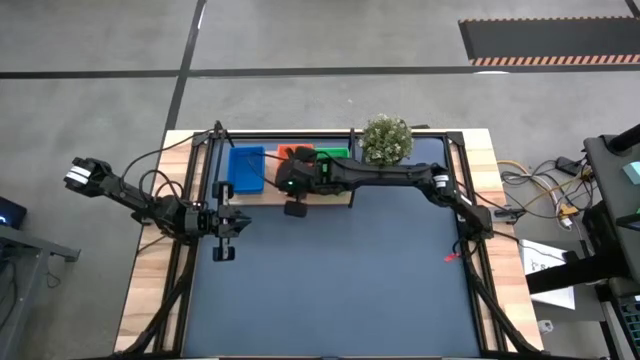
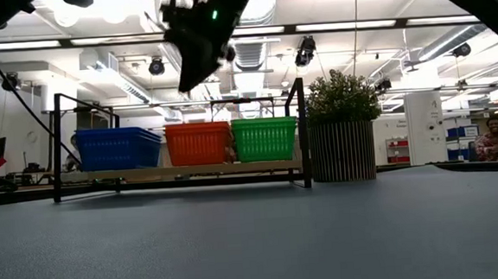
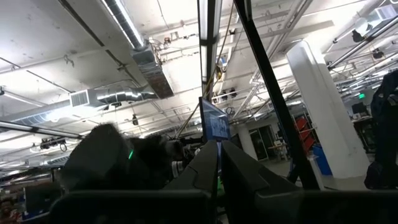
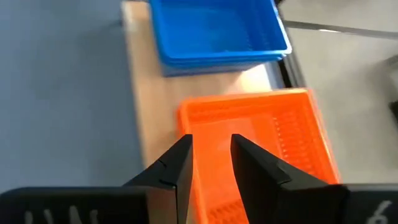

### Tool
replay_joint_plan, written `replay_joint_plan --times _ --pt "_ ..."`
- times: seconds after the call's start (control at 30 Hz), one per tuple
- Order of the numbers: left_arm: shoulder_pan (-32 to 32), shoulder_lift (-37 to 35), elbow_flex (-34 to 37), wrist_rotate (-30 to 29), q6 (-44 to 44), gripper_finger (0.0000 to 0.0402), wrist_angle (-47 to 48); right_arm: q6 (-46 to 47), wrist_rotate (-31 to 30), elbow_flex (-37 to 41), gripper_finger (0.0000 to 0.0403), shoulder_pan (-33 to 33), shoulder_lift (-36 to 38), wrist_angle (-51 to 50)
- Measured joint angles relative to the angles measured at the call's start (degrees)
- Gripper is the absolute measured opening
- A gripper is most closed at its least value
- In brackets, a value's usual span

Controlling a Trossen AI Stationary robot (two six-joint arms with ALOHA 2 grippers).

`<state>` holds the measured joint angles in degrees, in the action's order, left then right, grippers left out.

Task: Stack baskets on shelf by color
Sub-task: Stack the orange bin on top of the orange bin on the shelf, then return to Home Position

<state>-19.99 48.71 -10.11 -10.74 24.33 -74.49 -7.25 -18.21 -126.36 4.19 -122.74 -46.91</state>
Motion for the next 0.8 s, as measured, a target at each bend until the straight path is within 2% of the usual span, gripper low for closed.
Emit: replay_joint_plan --times 0.13,0.3,0.47,0.57,0.7,0.8 --pt "0.0 0.0 0.0 0.0 0.0 0.0004 0.11 2.04 3.79 -1.01 0.0098 -1.11 2.92 -5.05" --pt "0.0 -0.07 0.0 0.0 0.0 0.0004 0.12 4.01 5.06 -0.55 0.0079 -3.27 6.12 -13.5" --pt "-0.01 0.0 0.0 -0.05 0.0 0.0004 0.56 4.7 5.15 3.2 0.0044 -7.73 9.96 -13.41" --pt "-0.02 0.0 0.02 -0.09 -0.02 0.0004 0.56 4.68 4.76 9.95 0.0021 -10.74 13.6 -9.5" --pt "0.0 -0.02 0.02 -0.49 -0.02 0.0004 2.15 5.07 4.71 24.29 0.001 -14.12 21.68 2.27" --pt "0.12 -0.01 -0.17 -6.46 -1.5 0.0004 6.47 5.38 4.02 37.05 0.0009 -15.76 28.45 13.69"
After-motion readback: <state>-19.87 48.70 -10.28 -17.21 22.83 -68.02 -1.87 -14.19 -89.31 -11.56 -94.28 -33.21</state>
